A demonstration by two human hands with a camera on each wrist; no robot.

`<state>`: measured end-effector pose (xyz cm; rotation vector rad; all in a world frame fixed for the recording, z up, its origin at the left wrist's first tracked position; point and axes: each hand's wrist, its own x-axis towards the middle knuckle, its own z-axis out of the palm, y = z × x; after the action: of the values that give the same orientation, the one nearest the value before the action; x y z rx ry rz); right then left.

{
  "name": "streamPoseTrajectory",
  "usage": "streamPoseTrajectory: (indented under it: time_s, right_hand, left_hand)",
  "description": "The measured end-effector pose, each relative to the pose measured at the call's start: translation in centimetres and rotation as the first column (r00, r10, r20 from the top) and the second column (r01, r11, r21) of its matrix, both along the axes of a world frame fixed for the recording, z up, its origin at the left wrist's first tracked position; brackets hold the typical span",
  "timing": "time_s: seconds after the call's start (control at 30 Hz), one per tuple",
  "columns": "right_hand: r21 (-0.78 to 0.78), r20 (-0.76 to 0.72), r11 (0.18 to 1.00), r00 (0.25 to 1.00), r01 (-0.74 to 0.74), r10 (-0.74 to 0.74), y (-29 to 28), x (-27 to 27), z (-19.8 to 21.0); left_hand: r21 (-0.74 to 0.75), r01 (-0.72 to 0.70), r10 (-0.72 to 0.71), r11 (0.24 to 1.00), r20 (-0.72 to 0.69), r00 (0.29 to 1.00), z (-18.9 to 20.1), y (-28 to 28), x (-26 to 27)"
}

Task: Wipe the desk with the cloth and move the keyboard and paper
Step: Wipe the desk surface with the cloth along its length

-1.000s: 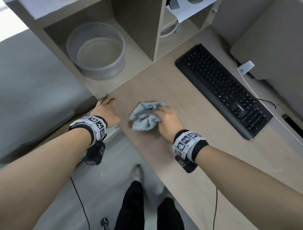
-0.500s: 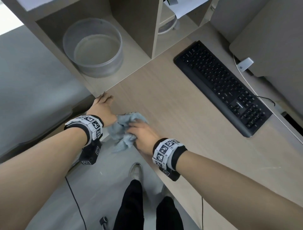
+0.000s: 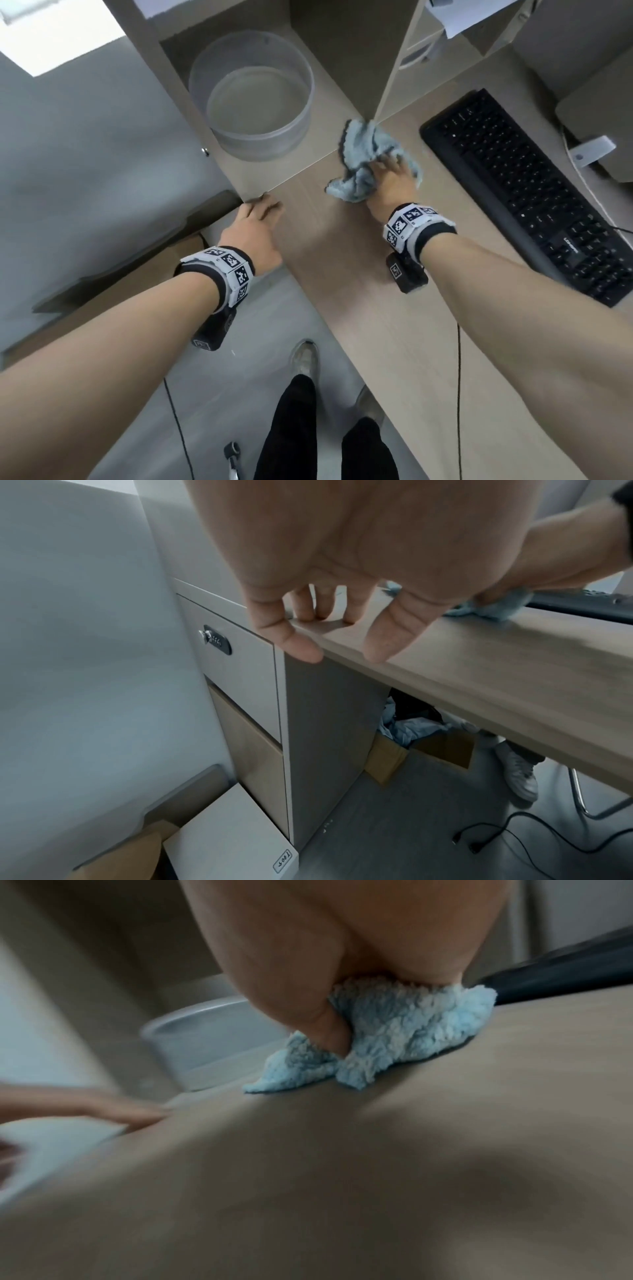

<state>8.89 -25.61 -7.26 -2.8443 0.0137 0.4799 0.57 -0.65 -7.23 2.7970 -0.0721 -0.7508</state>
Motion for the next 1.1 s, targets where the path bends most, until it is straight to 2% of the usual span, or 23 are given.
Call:
streamPoseTrajectory:
  time_s: [0.07, 0.1, 0.17, 0.23, 0.27, 0.33, 0.4, 0.47, 0.57, 0.67, 0.7, 0.77, 0.83, 0.9, 0.97, 1.03, 1.1]
  right_hand:
    - [0.063, -0.063, 0.971, 0.970, -0.229, 0.233, 4.8, -2.5, 0.7]
    - [0.091, -0.103, 0.933, 0.928, -0.349, 0.357, 6.9, -4.3, 1.0]
    - [0.174, -0.123, 0.858, 0.854, -0.482, 0.505, 8.7, -7.2, 1.5]
    - [0.253, -0.102, 0.862, 0.874, -0.439, 0.475, 7.4, -7.3, 2.0]
    - [0.213, -0.120, 0.896, 0.900, -0.388, 0.418, 6.0, -6.4, 2.1]
    - [0.110, -0.134, 0.973, 0.967, -0.205, 0.219, 2.4, -3.7, 2.2]
    - [0.032, -0.066, 0.999, 0.997, 0.041, -0.039, -1.3, -1.5, 2.3]
    - [-0.044, -0.049, 0.992, 0.991, 0.122, -0.124, -1.8, -1.1, 1.6]
    - [0.029, -0.140, 0.998, 0.989, -0.054, 0.058, 2.9, -4.4, 0.2]
    - [0.228, -0.115, 0.917, 0.926, -0.326, 0.358, 7.6, -9.7, 0.5]
    - [0.309, -0.091, 0.878, 0.908, -0.366, 0.410, 8.1, -10.9, 0.6]
    - [0.429, -0.115, 0.850, 0.915, -0.304, 0.386, 7.6, -11.3, 1.5]
    - [0.398, -0.128, 0.897, 0.956, -0.194, 0.263, 6.4, -9.3, 2.1]
    - [0.310, -0.052, 0.944, 0.989, -0.116, 0.139, 5.0, -5.9, 2.0]
    - [0.215, -0.049, 0.974, 0.995, -0.078, 0.090, 4.8, -3.2, 1.4]
    - [0.103, -0.113, 0.979, 0.975, -0.178, 0.190, 6.8, -2.6, 0.7]
    - [0.101, -0.092, 0.922, 0.919, -0.374, 0.383, 10.2, -4.2, 0.6]
  left_hand:
    - [-0.009, 0.009, -0.009, 1.000, 0.008, 1.000, -0.1, 0.0, -0.1]
    - [-0.013, 0.013, -0.013, 1.000, 0.012, 1.000, -0.2, 0.0, -0.2]
    - [-0.009, 0.027, -0.027, 1.000, 0.014, 1.000, -0.2, -0.1, -0.1]
    - [-0.010, 0.026, -0.026, 1.000, 0.001, 1.000, 0.0, 0.0, 0.0]
    - [-0.017, 0.020, -0.020, 1.000, -0.005, 1.000, 0.1, 0.0, 0.0]
    - [-0.025, 0.007, -0.007, 1.000, -0.004, 1.000, 0.4, 0.0, -0.2]
    - [-0.027, 0.000, 0.000, 1.000, 0.004, 1.000, 0.1, -0.2, -0.5]
    - [-0.039, -0.015, 0.015, 0.999, 0.012, 1.000, -0.2, -0.3, -0.7]
    - [-0.044, -0.014, 0.015, 0.999, 0.017, 1.000, 0.1, -0.6, -0.9]
    - [-0.071, 0.028, -0.026, 0.997, 0.030, 0.999, 0.7, -0.4, -0.5]
    - [-0.093, 0.017, -0.013, 0.996, 0.042, 0.999, 0.8, -0.2, -0.5]
    - [-0.131, -0.079, 0.088, 0.988, 0.061, 0.994, 0.7, 0.5, -1.2]
    - [-0.169, -0.210, 0.217, 0.963, 0.026, 0.976, 0.4, 1.3, -2.2]
    - [-0.174, -0.225, 0.223, 0.959, -0.028, 0.974, 0.4, 1.7, -3.1]
    - [-0.177, -0.219, 0.211, 0.960, -0.064, 0.975, 0.4, 1.7, -3.5]
    - [-0.183, -0.245, 0.230, 0.952, -0.103, 0.968, 0.7, 1.8, -3.5]
    - [-0.178, -0.266, 0.250, 0.947, -0.106, 0.962, 0.5, 2.1, -3.2]
